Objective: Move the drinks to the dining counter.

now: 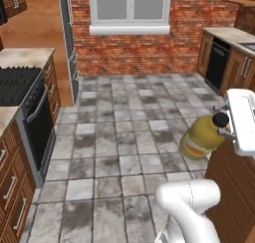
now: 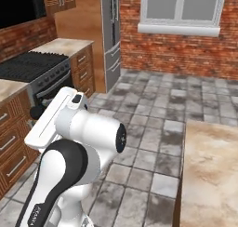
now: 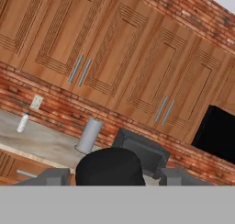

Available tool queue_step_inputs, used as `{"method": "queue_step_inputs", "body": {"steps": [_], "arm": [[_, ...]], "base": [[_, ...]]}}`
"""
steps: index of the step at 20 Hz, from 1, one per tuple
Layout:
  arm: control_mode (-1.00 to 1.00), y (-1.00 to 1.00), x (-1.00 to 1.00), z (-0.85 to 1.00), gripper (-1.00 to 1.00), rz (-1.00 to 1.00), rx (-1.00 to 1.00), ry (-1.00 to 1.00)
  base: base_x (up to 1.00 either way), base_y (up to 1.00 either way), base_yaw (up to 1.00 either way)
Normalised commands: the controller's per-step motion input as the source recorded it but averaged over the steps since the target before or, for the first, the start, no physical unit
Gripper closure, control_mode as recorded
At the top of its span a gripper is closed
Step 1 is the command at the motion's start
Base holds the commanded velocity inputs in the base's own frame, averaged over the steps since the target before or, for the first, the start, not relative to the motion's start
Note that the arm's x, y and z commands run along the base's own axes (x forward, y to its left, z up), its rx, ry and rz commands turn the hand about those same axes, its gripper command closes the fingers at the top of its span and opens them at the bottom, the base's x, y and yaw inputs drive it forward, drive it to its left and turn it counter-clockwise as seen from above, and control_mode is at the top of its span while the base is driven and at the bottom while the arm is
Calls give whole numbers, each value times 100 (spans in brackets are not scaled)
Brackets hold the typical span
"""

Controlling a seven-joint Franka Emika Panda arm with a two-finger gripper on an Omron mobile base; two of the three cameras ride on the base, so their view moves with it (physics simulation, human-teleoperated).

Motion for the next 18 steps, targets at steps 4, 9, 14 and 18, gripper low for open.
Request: {"method": "queue_step_inputs", "body": {"steps": [4,9,14,18], "arm": [[100,0,0,0,100,0,0,0],[100,0,0,0,100,0,0,0],[100,0,0,0,100,0,0,0],[100,0,0,0,100,0,0,0]], "base": [[-46,0,-28],[-50,0,-26],[-49,0,-26],[-40,0,-29]]}}
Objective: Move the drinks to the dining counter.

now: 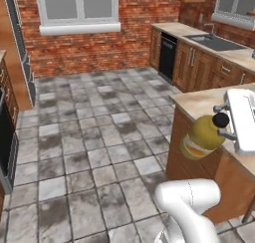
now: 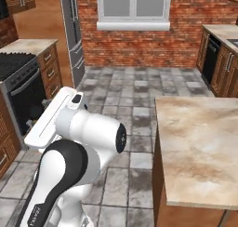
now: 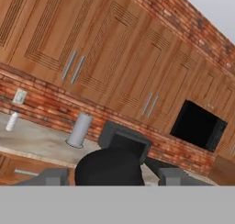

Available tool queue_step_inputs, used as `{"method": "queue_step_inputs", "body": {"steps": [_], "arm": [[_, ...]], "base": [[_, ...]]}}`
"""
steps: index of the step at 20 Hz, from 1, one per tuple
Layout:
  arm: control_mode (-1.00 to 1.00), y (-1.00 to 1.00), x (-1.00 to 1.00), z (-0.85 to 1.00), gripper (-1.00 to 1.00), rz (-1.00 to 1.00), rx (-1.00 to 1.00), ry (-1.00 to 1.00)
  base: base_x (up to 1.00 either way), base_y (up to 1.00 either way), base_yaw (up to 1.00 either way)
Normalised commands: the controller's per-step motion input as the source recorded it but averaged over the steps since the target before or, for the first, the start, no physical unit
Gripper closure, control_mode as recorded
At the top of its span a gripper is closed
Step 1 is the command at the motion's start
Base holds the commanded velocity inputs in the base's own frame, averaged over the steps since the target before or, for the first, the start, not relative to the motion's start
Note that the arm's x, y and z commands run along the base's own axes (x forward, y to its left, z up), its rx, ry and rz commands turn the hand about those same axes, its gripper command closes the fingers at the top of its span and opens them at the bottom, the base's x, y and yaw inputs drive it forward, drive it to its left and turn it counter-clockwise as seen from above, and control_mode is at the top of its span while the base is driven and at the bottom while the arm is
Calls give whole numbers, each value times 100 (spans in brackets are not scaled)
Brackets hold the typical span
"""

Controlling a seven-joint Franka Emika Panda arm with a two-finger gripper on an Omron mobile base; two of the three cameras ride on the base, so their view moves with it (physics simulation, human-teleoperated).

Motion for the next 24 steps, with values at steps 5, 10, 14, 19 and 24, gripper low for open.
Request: {"method": "queue_step_inputs", "body": {"steps": [5,10,14,19,24], "arm": [[100,0,0,0,100,0,0,0],[100,0,0,0,100,0,0,0],[100,0,0,0,100,0,0,0],[100,0,0,0,100,0,0,0],[100,0,0,0,100,0,0,0]], "base": [[-13,0,-35],[-5,0,-38],[-8,0,-37],[-12,0,-35],[-4,0,-33]]}}
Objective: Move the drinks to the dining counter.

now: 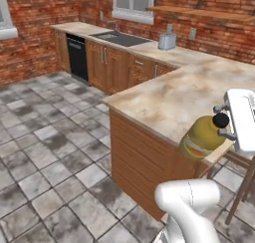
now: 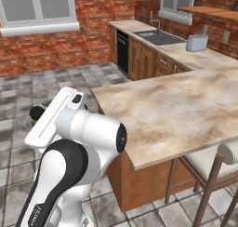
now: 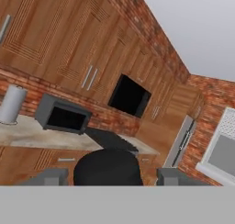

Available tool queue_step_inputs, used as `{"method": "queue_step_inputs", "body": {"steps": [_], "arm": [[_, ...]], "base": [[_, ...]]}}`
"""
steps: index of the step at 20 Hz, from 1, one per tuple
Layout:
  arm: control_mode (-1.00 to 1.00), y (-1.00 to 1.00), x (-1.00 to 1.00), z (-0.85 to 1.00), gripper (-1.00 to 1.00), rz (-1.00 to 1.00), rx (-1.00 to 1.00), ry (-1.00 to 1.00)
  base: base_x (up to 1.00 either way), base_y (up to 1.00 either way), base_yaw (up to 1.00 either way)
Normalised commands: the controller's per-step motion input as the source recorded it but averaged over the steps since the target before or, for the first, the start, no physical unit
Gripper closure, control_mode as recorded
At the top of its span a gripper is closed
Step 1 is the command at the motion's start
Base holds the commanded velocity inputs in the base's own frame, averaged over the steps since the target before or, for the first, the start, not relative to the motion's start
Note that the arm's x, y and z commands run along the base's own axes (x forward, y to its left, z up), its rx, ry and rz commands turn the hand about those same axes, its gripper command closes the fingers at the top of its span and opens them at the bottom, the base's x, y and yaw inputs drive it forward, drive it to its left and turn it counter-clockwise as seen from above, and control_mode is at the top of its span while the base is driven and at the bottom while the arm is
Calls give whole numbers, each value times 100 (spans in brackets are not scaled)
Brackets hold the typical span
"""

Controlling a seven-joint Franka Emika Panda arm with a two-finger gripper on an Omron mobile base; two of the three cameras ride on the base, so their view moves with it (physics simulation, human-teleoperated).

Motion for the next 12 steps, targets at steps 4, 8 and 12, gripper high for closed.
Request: {"method": "queue_step_inputs", "body": {"steps": [4,8,12], "arm": [[100,0,0,0,100,0,0,0],[100,0,0,0,100,0,0,0],[100,0,0,0,100,0,0,0]], "base": [[0,0,-33],[1,0,-34],[13,0,-34]]}}
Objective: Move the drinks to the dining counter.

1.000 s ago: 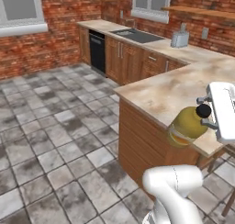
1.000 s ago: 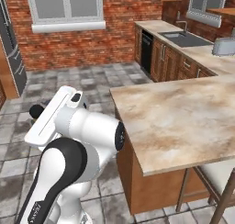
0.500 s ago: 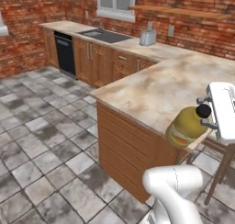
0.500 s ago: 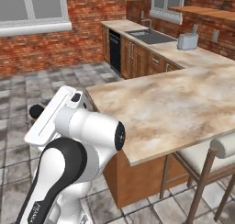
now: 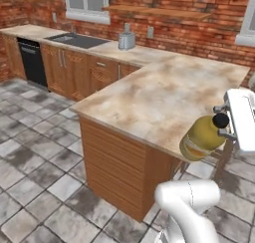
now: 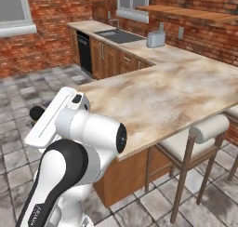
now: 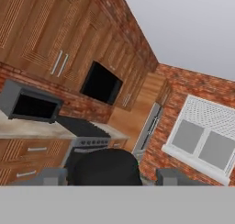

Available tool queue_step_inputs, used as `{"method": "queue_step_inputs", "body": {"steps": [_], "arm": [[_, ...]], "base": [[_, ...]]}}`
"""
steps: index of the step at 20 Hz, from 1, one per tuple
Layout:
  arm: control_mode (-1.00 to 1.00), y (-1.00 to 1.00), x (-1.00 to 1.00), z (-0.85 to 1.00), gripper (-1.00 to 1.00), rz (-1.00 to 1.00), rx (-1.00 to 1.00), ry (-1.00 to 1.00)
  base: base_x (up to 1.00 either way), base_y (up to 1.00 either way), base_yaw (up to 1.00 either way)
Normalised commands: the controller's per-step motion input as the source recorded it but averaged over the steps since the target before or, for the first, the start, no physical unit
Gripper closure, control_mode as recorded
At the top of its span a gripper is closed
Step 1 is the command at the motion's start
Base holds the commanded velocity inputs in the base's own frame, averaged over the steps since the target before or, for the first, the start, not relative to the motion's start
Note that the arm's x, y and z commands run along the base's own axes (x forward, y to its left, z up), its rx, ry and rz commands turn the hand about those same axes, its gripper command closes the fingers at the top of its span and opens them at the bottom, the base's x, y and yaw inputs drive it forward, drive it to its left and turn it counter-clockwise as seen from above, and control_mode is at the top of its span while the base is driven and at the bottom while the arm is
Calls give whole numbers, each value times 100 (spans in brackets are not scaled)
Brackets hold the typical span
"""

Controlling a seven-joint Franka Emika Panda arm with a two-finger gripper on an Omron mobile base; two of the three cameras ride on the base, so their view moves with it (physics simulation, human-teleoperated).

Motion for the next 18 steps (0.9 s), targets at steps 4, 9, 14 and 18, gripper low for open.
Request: {"method": "queue_step_inputs", "body": {"steps": [4,9,14,18], "arm": [[100,0,0,0,100,0,0,0],[100,0,0,0,100,0,0,0],[100,0,0,0,100,0,0,0],[100,0,0,0,100,0,0,0]], "base": [[23,2,-34],[23,14,-35],[33,27,-36],[33,47,-35]]}}
